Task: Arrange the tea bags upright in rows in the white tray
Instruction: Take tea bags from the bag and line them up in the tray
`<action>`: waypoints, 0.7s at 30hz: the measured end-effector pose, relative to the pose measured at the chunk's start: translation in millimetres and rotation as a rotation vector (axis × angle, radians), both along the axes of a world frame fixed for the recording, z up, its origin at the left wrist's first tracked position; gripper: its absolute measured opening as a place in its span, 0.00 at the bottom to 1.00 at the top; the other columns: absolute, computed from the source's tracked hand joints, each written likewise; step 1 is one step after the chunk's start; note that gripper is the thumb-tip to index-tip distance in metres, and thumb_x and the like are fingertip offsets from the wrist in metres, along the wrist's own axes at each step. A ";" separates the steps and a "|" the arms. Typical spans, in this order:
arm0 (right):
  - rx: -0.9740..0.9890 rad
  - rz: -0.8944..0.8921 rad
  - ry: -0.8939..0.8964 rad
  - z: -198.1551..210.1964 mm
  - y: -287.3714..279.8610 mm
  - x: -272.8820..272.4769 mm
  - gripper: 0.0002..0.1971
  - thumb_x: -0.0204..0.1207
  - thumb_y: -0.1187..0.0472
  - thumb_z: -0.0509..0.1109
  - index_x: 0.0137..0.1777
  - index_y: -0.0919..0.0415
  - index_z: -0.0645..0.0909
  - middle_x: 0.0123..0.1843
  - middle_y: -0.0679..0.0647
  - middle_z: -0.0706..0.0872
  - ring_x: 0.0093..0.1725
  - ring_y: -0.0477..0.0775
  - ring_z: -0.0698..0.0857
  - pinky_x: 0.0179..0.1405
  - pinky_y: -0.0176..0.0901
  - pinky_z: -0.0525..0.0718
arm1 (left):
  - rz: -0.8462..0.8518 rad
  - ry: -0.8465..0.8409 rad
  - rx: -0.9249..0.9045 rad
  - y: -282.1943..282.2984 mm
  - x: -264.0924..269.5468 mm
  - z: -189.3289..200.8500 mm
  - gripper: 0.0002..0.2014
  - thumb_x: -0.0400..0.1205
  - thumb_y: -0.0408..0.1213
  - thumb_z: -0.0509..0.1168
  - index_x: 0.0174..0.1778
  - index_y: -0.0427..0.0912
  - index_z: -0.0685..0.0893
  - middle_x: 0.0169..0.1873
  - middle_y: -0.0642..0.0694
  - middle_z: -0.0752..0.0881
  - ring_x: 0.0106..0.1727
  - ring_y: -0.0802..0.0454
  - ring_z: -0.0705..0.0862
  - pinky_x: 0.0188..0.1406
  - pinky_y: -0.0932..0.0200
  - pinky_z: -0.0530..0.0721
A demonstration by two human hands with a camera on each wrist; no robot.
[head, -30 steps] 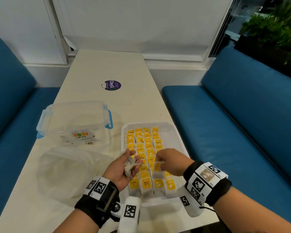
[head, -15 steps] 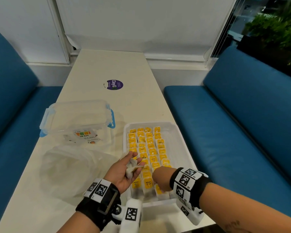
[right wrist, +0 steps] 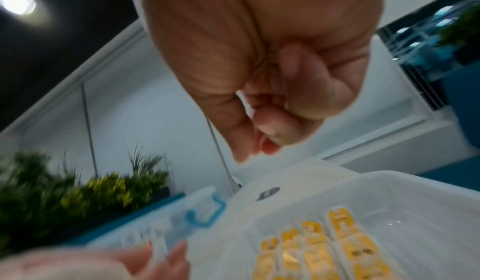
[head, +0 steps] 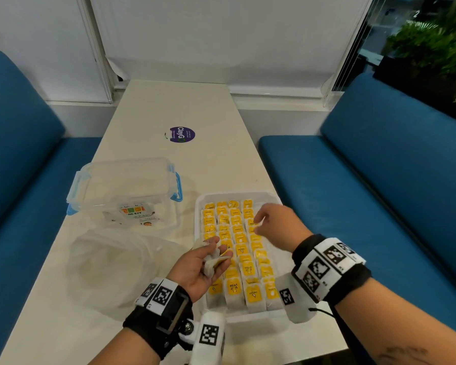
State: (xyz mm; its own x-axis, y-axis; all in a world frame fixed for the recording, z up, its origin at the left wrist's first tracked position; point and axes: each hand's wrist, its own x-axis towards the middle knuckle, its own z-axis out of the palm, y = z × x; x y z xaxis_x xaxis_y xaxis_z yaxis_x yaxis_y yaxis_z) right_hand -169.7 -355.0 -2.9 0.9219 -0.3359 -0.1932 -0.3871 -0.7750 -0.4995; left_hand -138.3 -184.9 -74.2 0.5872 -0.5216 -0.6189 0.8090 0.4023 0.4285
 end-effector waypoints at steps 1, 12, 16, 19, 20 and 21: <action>0.088 -0.051 -0.102 6.3 -0.7 -0.9 0.03 0.76 0.63 0.70 0.47 0.57 0.79 0.39 0.48 0.78 0.38 0.48 0.78 0.31 0.29 0.73 | 0.005 0.000 -0.005 -1.4 -0.2 0.5 0.07 0.84 0.28 0.57 0.51 0.38 0.81 0.46 0.36 0.84 0.36 0.43 0.89 0.24 0.56 0.89; 0.364 0.009 0.182 -11.5 36.9 -19.7 0.19 0.74 0.44 0.70 0.32 0.60 0.79 0.26 0.52 0.81 0.17 0.43 0.74 0.17 0.29 0.71 | 0.145 -0.147 -0.059 -19.4 -6.1 7.4 0.11 0.83 0.22 0.54 0.54 0.38 0.78 0.51 0.37 0.82 0.47 0.44 0.85 0.35 0.56 0.89; 0.524 -0.054 0.176 -14.0 43.6 -23.3 0.22 0.71 0.41 0.71 0.38 0.63 0.82 0.26 0.53 0.81 0.18 0.45 0.75 0.17 0.34 0.69 | 0.196 -0.212 -0.044 -21.5 -7.5 5.4 0.14 0.81 0.18 0.53 0.52 0.39 0.78 0.50 0.39 0.82 0.48 0.45 0.85 0.34 0.59 0.88; 0.538 -0.115 0.146 -14.6 45.3 -20.6 0.23 0.73 0.40 0.69 0.39 0.64 0.82 0.24 0.52 0.80 0.12 0.43 0.72 0.16 0.33 0.69 | 0.204 -0.258 -0.050 -22.1 -8.7 5.6 0.12 0.80 0.19 0.57 0.52 0.40 0.78 0.49 0.38 0.82 0.46 0.45 0.86 0.34 0.60 0.88; 0.535 -0.137 0.126 -15.5 43.8 -19.0 0.21 0.75 0.43 0.68 0.39 0.64 0.81 0.24 0.53 0.80 0.11 0.43 0.71 0.15 0.33 0.69 | 0.202 -0.270 -0.055 -21.8 -9.0 5.6 0.12 0.80 0.20 0.58 0.52 0.40 0.78 0.49 0.38 0.82 0.46 0.45 0.86 0.34 0.60 0.89; 0.536 -0.150 0.106 -16.1 41.8 -17.7 0.17 0.77 0.49 0.68 0.37 0.64 0.80 0.24 0.53 0.80 0.11 0.43 0.71 0.15 0.33 0.69 | 0.203 -0.276 -0.062 -21.2 -9.0 5.6 0.11 0.81 0.20 0.57 0.52 0.39 0.78 0.49 0.38 0.83 0.46 0.45 0.86 0.34 0.60 0.89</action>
